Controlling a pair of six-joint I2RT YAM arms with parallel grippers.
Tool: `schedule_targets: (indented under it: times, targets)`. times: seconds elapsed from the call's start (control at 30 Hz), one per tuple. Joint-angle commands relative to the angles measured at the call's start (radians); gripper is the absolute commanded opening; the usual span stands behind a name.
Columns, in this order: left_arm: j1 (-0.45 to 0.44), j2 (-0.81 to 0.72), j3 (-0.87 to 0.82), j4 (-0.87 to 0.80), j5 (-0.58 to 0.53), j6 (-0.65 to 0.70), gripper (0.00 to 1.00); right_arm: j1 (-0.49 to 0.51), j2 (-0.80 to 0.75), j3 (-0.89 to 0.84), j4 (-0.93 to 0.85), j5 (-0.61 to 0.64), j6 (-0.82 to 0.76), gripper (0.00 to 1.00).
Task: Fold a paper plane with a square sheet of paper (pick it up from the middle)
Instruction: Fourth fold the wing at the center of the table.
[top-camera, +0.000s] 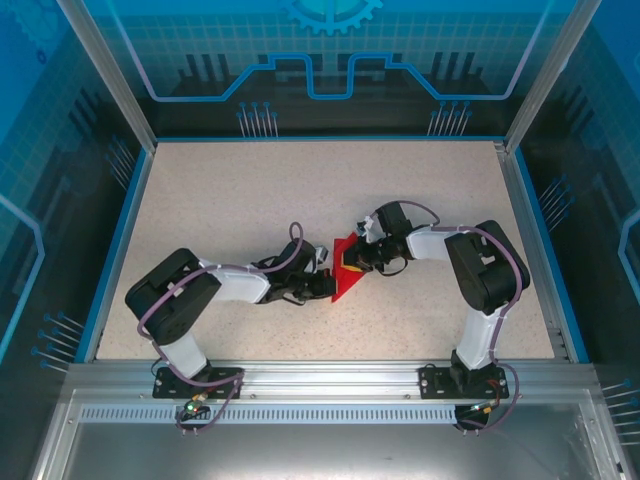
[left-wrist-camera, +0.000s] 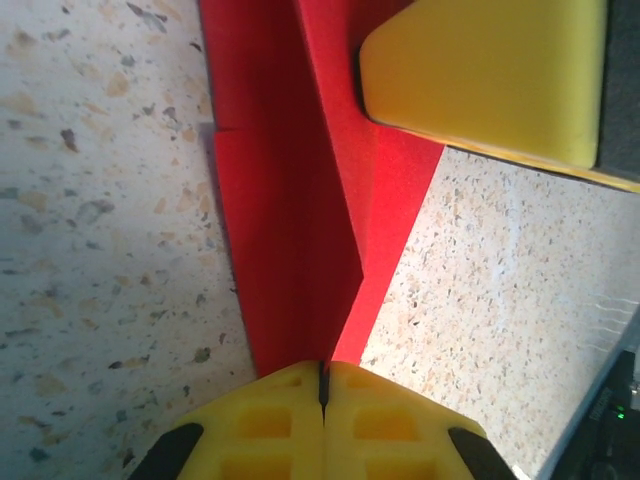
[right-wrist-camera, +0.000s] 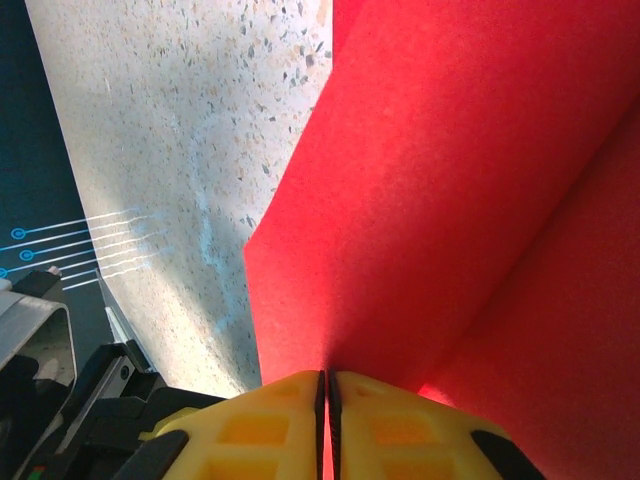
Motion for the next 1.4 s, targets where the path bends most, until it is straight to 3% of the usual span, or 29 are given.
schedule_targets:
  times: [0.0, 0.47, 1.07, 1.2, 1.37]
  targets:
    - [0.036, 0.023, -0.009, 0.049, 0.106, 0.017, 0.0, -0.011, -0.037, 0.004, -0.003, -0.008, -0.003, 0.13]
    - [0.081, 0.084, 0.007, 0.068, 0.202, -0.008, 0.0, 0.023, -0.044, 0.014, 0.041, -0.06, 0.024, 0.15]
    - [0.109, 0.09, 0.015, 0.042, 0.223, -0.024, 0.0, 0.012, 0.052, 0.057, 0.033, 0.062, 0.068, 0.15]
    - [0.108, 0.087, 0.019, 0.028, 0.213, -0.02, 0.07, 0.011, 0.064, 0.06, 0.013, 0.086, 0.066, 0.15]
    - [0.108, 0.06, 0.014, 0.008, 0.187, -0.007, 0.06, 0.01, 0.065, 0.052, 0.008, 0.102, 0.066, 0.14]
